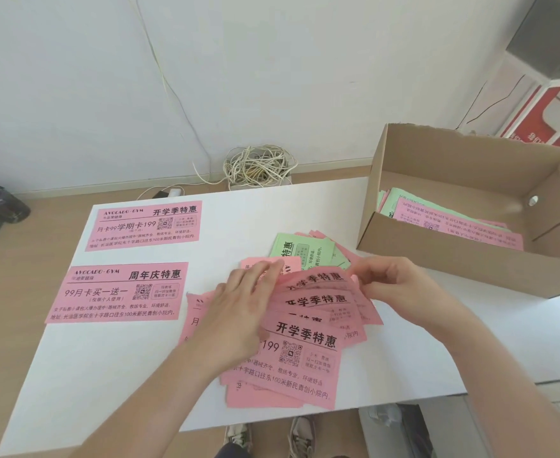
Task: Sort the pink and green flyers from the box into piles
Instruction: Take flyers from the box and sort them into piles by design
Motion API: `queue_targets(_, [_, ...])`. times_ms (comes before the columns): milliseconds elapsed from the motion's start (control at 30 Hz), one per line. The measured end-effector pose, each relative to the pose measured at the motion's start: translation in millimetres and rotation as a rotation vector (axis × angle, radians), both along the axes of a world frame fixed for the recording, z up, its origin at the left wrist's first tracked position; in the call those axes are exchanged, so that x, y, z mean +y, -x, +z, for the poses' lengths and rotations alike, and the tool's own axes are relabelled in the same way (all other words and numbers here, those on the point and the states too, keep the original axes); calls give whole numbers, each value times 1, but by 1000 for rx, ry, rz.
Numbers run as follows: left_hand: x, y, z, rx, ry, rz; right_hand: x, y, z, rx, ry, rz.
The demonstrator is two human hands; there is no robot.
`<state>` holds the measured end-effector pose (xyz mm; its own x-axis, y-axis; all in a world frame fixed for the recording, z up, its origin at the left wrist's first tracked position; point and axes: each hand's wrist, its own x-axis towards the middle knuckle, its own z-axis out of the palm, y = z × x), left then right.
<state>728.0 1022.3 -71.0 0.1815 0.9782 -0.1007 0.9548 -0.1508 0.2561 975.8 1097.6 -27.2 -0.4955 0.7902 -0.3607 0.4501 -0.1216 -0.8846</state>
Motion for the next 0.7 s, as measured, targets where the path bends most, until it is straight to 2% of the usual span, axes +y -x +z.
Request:
queue_targets(100, [7,-2,4,76,6,37,-3,1,6,95,84,3])
queue_targets(233, [-2,1,0,143,-175,21,-12,3,21,138,-4,24])
queue_targets(400, [1,8,-8,190,-350,11,-16,13,31,23,-127,144])
queue_targets(467, [1,8,-1,177,-291,42,-14,16,31,3,-178,143])
queue_targets(567, [3,11,6,209,-68,100,-14,20,28,-54,-244,133])
queue_targets(633, [4,13,14,256,-115,-3,-15,20,27,-36,-309,85])
queue_targets(700, [6,11,29,286,-260,-54,-20,20,30,-51,-442,41])
